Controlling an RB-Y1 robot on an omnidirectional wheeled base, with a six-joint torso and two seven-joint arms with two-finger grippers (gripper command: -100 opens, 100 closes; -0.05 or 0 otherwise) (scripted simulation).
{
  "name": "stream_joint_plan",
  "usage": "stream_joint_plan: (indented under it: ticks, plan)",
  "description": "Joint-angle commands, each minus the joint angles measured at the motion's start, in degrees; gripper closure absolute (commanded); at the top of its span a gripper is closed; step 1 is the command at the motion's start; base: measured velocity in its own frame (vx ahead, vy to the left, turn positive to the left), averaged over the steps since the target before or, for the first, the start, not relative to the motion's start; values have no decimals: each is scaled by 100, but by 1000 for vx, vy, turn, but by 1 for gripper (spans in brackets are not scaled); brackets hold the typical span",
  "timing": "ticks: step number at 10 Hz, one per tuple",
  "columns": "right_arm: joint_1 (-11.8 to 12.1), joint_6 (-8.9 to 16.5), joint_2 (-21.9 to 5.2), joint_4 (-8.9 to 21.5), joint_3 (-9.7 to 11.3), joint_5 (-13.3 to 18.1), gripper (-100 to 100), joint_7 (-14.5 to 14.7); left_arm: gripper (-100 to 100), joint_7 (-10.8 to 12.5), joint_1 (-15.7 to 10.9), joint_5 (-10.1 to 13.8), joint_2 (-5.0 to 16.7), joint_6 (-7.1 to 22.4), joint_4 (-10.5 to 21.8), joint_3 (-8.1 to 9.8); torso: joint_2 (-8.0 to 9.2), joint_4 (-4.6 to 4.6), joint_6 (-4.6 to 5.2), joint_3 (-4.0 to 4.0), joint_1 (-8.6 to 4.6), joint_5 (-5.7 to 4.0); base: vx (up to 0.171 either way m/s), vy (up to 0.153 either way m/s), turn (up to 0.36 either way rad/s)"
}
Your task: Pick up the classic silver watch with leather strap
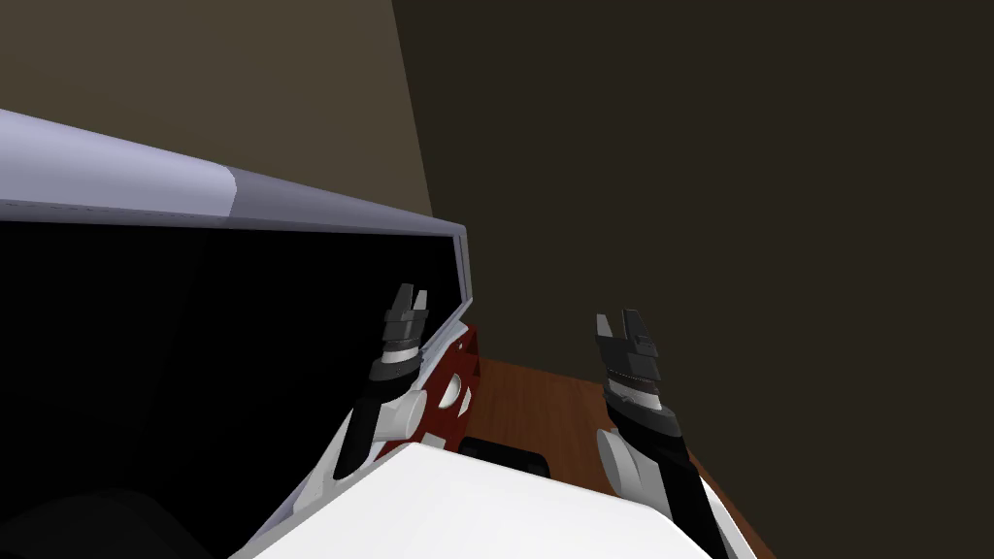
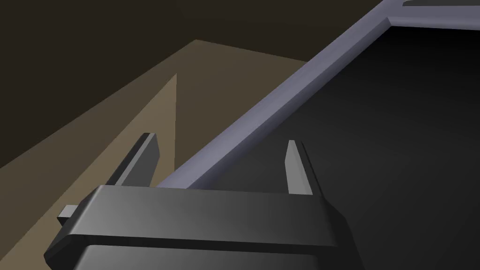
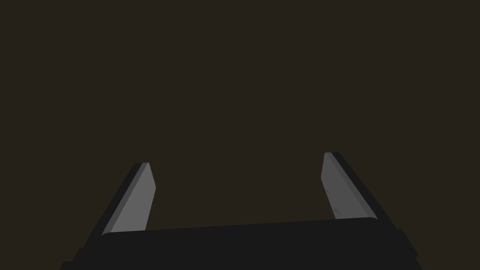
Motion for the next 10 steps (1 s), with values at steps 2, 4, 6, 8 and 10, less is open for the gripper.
stream_joint_plan:
  ticks: [2, 4, 6, 8, 10]
  plan:
    - [0, 0, 0, 0, 0, 0, 0, 0, -100, -84, 43, -258, 340, 77, 267, 40, 6, 1, 1, 3, -4, -1, -39, -23, -39]
    - [-1, 0, 0, 0, 0, 0, 0, 0, -100, -149, 69, -461, 517, 146, 477, 82, 21, 4, 0, 12, -9, -2, -56, -29, -33]
    - [-1, 0, 0, 0, 0, 0, 0, 0, -100, -229, 95, -706, 682, 237, 731, 139, 24, 5, 0, 14, -8, -2, -63, -22, -15]
    - [-1, 0, 0, 0, 0, 0, 0, 0, -100, -319, 120, -987, 831, 350, 1013, 212, 20, 5, 0, 12, -2, -1, -39, -6, -15]
    - [0, 0, 0, 0, 0, 0, 0, 0, -100, -368, 130, -1139, 899, 414, 1185, 253, 8, 2, 0, 5, 0, 0, -11, -6, 0]
